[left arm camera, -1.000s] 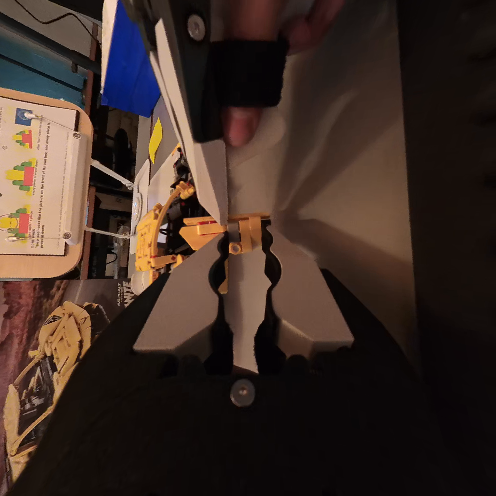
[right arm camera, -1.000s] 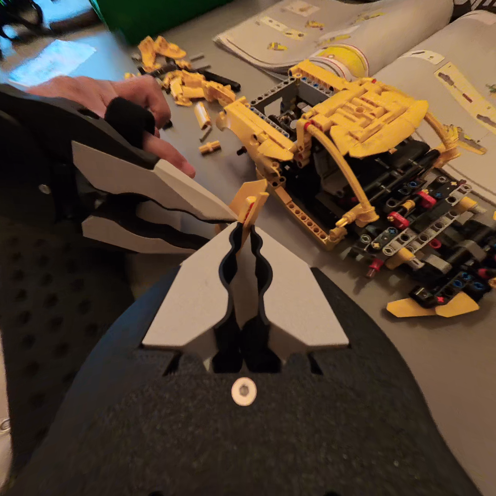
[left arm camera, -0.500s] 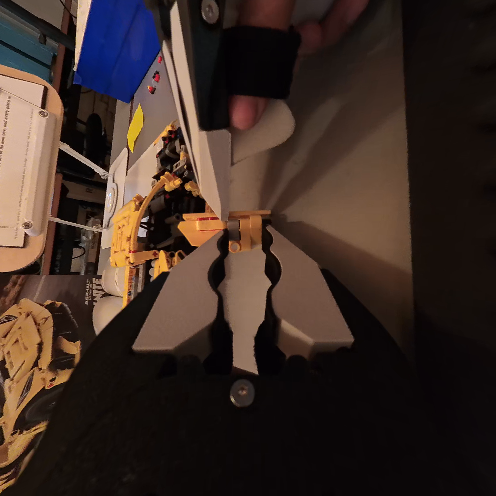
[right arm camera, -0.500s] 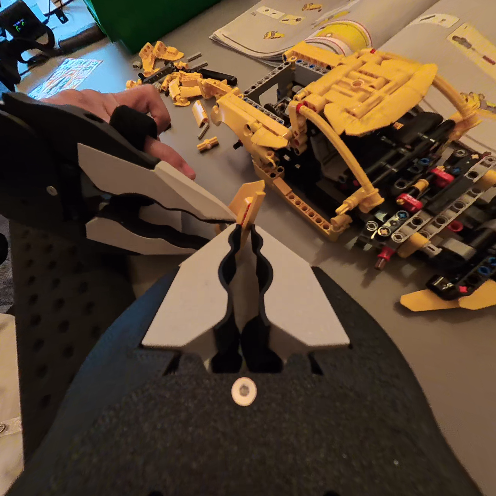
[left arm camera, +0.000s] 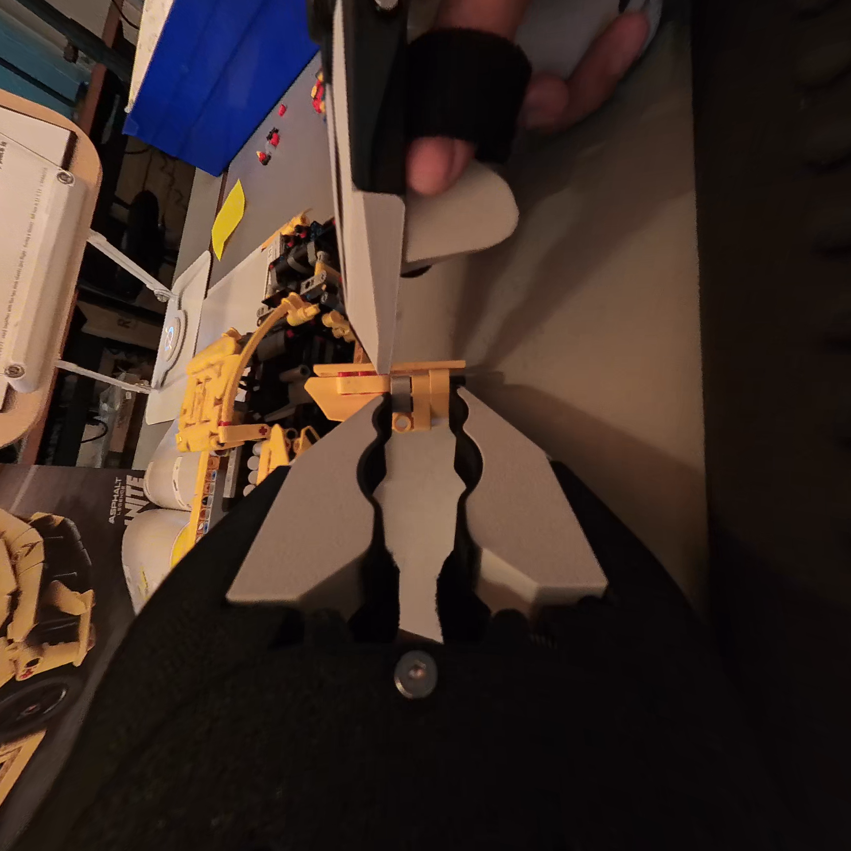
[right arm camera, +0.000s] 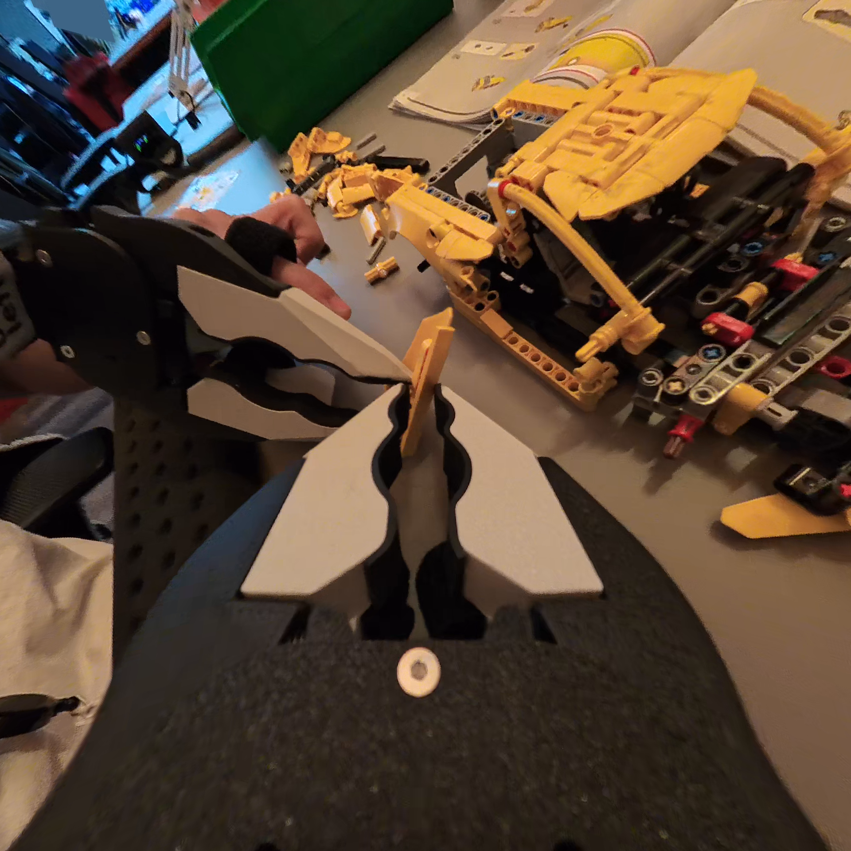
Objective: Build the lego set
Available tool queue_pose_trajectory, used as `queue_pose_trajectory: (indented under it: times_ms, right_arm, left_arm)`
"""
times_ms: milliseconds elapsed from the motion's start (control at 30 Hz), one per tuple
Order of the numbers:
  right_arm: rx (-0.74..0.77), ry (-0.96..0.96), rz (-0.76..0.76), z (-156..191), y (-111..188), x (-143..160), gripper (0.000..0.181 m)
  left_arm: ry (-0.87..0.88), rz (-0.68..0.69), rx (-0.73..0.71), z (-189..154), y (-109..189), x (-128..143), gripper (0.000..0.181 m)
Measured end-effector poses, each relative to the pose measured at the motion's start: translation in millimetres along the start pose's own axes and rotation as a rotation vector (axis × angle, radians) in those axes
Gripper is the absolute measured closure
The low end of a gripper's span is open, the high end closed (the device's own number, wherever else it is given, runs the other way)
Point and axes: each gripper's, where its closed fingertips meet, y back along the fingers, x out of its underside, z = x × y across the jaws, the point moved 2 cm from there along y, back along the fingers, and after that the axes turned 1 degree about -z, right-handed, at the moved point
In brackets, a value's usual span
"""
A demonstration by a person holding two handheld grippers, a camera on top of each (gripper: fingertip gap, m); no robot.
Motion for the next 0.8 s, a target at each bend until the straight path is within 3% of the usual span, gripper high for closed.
queue_pose_trajectory:
  times_ms: [133, 267, 600, 700, 800]
  right_arm:
    - [0.009, 0.001, -0.004, -0.9, 1.3, -1.5, 0.177]
    - [0.155, 0.144, 0.042, -2.1, -0.3, 0.6, 0.179]
    - [0.402, 0.297, 0.125, -1.5, -4.4, 1.2, 0.179]
    - [0.358, 0.218, 0.096, -2.4, -4.2, 0.3, 0.179]
    - [0.181, 0.054, 0.043, -0.4, -1.5, -0.8, 0.174]
  left_arm:
    - [0.012, -0.003, -0.005, 0.6, 0.2, -2.8, 0.157]
    - [-0.046, 0.03, -0.03, -1.1, -3.0, -1.7, 0.158]
    - [-0.102, 0.098, -0.059, -2.3, -8.2, 1.0, 0.158]
    - [-0.088, 0.081, -0.058, -1.0, -7.4, 2.3, 0.158]
    - [-0.045, 0.038, -0.038, -0.1, -4.6, 1.5, 0.157]
